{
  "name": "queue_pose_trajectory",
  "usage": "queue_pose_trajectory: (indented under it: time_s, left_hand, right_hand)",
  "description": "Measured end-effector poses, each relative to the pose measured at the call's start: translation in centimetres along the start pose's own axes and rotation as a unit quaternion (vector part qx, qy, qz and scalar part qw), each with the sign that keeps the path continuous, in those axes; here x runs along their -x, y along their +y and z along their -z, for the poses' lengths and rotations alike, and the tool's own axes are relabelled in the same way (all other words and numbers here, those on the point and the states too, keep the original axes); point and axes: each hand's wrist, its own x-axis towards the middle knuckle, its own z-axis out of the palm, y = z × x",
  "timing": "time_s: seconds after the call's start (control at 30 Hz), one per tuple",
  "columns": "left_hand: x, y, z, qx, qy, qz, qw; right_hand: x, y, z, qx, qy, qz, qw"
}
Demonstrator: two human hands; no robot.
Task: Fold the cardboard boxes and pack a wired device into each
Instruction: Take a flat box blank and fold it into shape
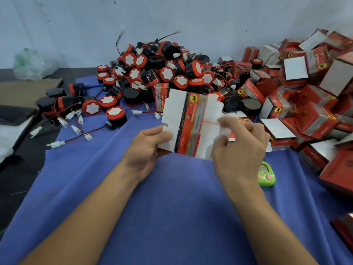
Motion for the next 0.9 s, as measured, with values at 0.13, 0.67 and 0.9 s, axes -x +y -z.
queue_pose_trajectory:
  time_s: [0.13, 0.67, 0.9]
  left_hand:
    - [0.0, 0.1, 0.2, -0.039, 0.035, -0.053, 0.997]
    - [0.2, 0.3, 0.1, 0.055, 0.041, 0.039, 0.997]
    - [0.2, 0.0, 0.5, 0.008, -0.011, 0.024, 1.0]
  right_hand:
    - [0.8, -1.0, -0.6, 0.066, -0.047, 0.128, 0.988]
    - [2.2, -2.0, -1.5, -0.045, -0.302, 0.108, 0.946]
    - [1.8, -1.6, -1.3, -0.122, -0.323, 0.12, 0.931]
